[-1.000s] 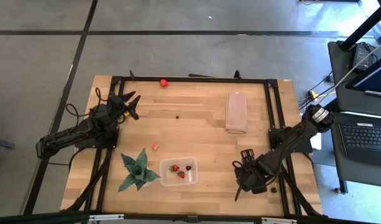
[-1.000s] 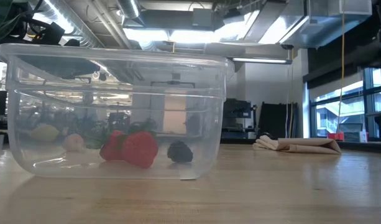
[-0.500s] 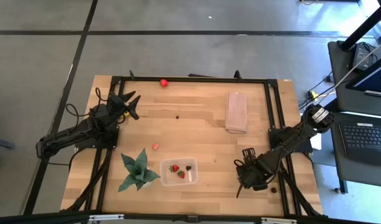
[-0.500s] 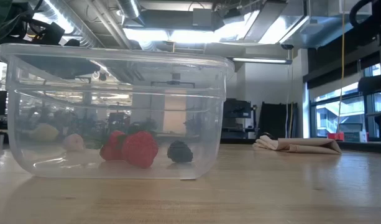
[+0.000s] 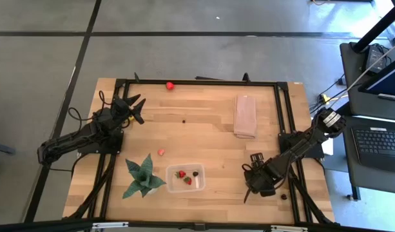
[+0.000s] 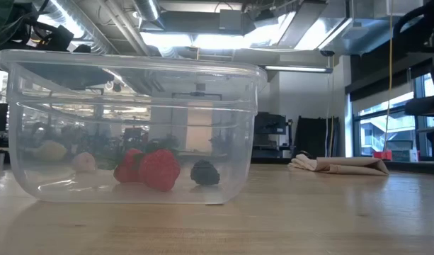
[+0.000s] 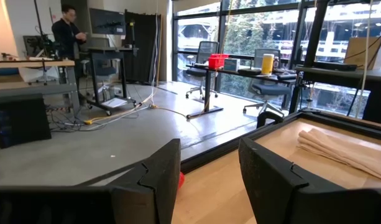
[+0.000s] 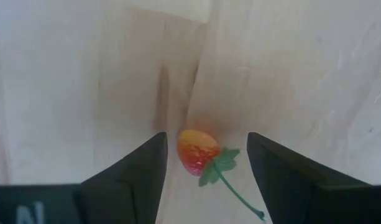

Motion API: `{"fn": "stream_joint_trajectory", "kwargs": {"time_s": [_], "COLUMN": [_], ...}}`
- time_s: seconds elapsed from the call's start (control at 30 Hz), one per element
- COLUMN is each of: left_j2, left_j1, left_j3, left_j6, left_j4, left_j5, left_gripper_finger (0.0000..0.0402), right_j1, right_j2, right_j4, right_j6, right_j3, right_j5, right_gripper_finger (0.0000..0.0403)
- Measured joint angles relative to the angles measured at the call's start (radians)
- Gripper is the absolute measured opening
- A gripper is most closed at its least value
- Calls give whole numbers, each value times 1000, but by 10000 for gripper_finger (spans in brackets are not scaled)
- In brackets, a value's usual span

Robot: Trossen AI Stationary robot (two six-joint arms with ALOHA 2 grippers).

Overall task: Pick and placing Produce into tupperware
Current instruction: Put the bottom red and yellow strawberry into the transparent bin

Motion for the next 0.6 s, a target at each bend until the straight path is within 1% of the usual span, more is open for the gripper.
{"fn": "stream_joint_trajectory", "kwargs": {"time_s": [0.17,0.4,0.5,0.6], "left_j2": [0,0,0,0], "left_j1": [0,0,0,0], "left_j3": [0,0,0,0], "left_j6": [1,0,1,1], "left_j4": [0,0,0,0], "left_j5": [0,0,0,0], "left_gripper_finger": [157,157,157,157], "right_j1": [0,0,0,0], "right_j2": [0,-2,-2,-2], "right_j4": [6,17,18,19], "right_j6": [1,54,57,57], "right_j3": [-4,-30,-31,-31], "right_j5": [0,-12,-13,-18], "right_gripper_finger": [223,222,211,191]}}
